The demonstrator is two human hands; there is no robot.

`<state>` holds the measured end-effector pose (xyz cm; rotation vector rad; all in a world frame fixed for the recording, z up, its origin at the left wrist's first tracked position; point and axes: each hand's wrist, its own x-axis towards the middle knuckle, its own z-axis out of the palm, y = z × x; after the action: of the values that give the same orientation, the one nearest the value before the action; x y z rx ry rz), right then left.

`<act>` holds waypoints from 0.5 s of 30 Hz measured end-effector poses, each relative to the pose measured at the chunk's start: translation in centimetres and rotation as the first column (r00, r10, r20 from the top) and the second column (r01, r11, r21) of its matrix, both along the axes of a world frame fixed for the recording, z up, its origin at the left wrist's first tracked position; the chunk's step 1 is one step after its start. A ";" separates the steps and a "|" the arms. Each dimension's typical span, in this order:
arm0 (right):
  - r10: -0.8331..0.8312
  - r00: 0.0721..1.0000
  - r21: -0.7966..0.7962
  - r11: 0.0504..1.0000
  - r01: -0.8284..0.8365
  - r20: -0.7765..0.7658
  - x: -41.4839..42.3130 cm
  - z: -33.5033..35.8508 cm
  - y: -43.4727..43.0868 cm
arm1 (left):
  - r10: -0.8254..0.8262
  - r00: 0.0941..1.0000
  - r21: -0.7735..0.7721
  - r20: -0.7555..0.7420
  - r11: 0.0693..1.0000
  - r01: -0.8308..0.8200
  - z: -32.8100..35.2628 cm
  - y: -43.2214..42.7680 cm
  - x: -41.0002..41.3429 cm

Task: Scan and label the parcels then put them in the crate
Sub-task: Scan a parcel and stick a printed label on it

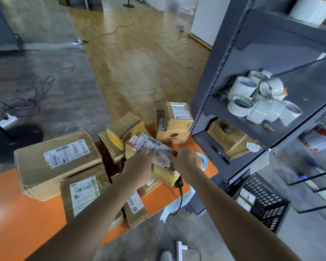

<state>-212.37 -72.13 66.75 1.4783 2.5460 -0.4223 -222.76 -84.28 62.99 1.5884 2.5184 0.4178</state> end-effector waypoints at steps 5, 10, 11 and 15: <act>0.085 0.988 0.030 0.996 -0.082 -0.129 0.9 -0.4 0.6 | 0.083 0.940 0.136 0.332 0.982 -0.134 -0.9 0.1 -1.2; 0.123 0.975 -0.026 0.991 -0.130 -0.184 1.5 -1.3 1.1 | 0.117 0.905 0.127 0.410 0.975 -0.184 -0.8 -0.3 -1.7; 0.129 0.974 -0.065 0.988 -0.143 -0.184 1.6 -1.5 1.2 | 0.128 0.900 0.129 0.417 0.972 -0.198 -0.8 -0.3 -1.6; 0.136 0.957 -0.308 0.927 -0.215 -0.257 1.7 -2.2 1.5 | 0.167 0.862 0.131 0.478 0.957 -0.258 -0.7 -0.2 -1.4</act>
<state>-210.63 -70.62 64.56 1.1230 2.5794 -0.9939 -224.18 -84.51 62.26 1.0830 2.3268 0.9687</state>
